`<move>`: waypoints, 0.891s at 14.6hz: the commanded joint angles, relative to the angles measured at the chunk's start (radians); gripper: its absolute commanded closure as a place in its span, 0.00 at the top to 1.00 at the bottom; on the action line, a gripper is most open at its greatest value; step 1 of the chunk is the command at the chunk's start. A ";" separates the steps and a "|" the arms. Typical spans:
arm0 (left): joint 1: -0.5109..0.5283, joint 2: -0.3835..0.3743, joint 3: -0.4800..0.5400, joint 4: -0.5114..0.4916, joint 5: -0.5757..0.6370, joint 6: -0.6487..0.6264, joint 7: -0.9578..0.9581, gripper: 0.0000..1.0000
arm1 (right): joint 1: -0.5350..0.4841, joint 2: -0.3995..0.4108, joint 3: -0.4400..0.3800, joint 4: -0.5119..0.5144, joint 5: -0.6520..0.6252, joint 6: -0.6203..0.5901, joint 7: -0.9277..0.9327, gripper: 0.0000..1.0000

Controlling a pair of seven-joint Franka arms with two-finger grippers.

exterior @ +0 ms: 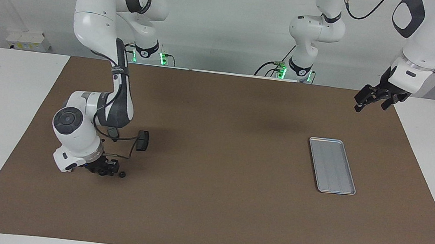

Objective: Pick bearing gear from pile to tray
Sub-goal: 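Lower the right gripper and grasp one black bearing gear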

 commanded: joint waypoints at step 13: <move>0.002 -0.031 0.000 -0.032 -0.012 0.001 0.004 1.00 | 0.011 -0.017 0.007 0.004 -0.003 0.000 -0.020 0.11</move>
